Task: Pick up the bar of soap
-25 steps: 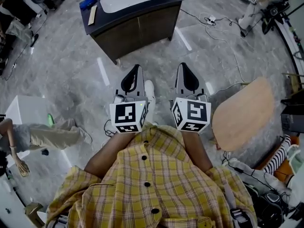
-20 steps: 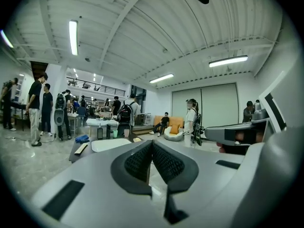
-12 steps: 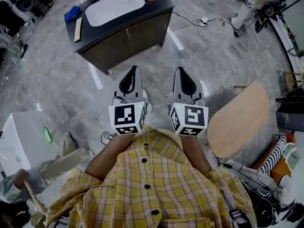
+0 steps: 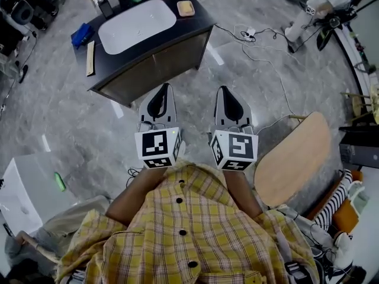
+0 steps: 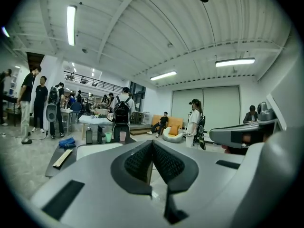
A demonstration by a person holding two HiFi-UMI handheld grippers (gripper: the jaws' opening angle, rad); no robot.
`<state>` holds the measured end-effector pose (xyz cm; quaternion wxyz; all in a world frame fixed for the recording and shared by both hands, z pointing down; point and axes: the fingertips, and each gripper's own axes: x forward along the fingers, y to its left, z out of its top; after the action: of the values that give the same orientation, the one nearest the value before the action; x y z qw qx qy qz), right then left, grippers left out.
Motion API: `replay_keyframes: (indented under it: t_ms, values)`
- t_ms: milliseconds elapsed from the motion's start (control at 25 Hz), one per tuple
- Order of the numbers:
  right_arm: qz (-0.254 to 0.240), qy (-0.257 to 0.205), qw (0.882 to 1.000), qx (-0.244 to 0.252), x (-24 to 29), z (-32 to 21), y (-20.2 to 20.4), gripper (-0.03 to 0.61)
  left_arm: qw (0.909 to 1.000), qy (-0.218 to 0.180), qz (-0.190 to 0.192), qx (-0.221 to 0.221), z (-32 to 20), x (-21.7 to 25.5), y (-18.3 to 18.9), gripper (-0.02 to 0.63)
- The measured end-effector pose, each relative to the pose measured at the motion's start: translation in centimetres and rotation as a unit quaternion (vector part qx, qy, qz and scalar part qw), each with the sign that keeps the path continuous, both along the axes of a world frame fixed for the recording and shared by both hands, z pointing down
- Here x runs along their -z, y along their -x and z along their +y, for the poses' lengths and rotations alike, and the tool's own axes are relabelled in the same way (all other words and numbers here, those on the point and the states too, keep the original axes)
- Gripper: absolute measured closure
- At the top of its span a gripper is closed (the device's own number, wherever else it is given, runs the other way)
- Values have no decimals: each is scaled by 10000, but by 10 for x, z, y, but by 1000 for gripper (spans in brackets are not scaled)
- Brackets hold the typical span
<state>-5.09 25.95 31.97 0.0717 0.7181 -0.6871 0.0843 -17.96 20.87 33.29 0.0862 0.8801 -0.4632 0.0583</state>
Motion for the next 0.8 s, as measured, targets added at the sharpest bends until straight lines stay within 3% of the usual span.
replay_keyframes:
  t_ms: [360,800]
  values:
    - [17,10,9994,-357,4,-92,-36,560,9998,5,28,-217,-100,4,-29,601]
    - [93,87,9986,-511,-1,-159,-55,560,9993,122,49,-358,-169,-7,-49,601]
